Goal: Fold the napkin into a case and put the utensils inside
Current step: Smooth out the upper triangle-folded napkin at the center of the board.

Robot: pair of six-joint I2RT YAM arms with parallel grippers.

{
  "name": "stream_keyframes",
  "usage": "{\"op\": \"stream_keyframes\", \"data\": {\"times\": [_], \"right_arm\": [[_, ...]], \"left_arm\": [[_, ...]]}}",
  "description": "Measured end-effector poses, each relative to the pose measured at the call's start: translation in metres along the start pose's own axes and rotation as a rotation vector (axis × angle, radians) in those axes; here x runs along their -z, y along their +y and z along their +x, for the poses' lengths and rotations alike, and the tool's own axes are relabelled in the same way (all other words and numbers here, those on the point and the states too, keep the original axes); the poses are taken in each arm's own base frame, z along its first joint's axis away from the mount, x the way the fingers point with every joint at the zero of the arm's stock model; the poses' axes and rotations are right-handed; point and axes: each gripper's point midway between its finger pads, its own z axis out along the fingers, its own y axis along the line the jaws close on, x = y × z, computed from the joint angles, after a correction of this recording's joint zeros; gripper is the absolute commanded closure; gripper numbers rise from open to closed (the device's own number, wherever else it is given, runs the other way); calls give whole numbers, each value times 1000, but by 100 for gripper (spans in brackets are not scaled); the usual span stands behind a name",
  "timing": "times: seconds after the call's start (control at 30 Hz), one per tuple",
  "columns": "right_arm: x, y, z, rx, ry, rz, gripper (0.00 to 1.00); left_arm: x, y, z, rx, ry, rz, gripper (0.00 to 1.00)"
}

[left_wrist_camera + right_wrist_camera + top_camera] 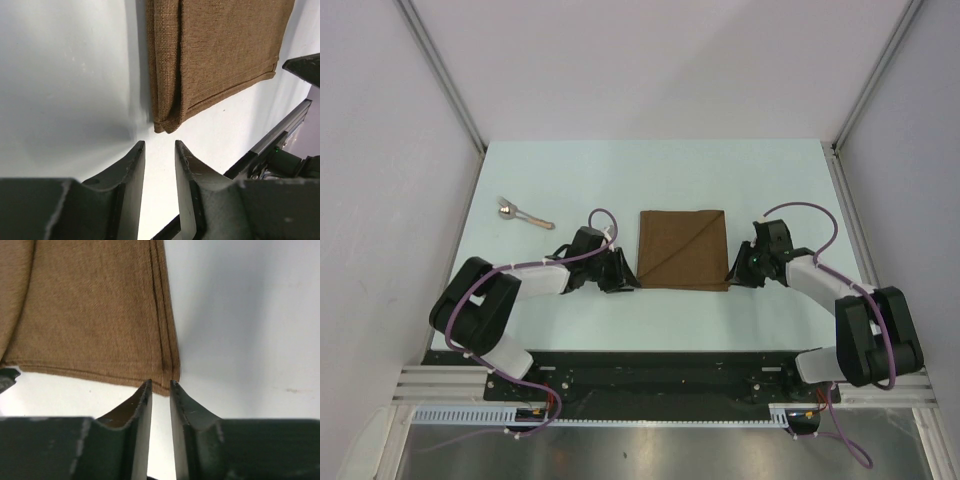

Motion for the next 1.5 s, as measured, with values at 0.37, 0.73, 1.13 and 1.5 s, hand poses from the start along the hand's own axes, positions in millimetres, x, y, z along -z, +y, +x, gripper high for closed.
{"op": "stream_keyframes", "data": {"times": [0.37, 0.73, 1.13, 1.5], "right_arm": [[-18, 0, -2, 24, 37, 21, 81], [-25, 4, -4, 45, 48, 30, 80], [-26, 6, -6, 52, 48, 32, 78], [-29, 7, -8, 52, 55, 32, 100]], "left_arm": [[2, -8, -13, -16, -16, 2, 70], [-5, -5, -14, -9, -3, -9, 70], [-9, -4, -18, -3, -3, -15, 59], [-11, -9, -28, -3, -12, -4, 99]]}}
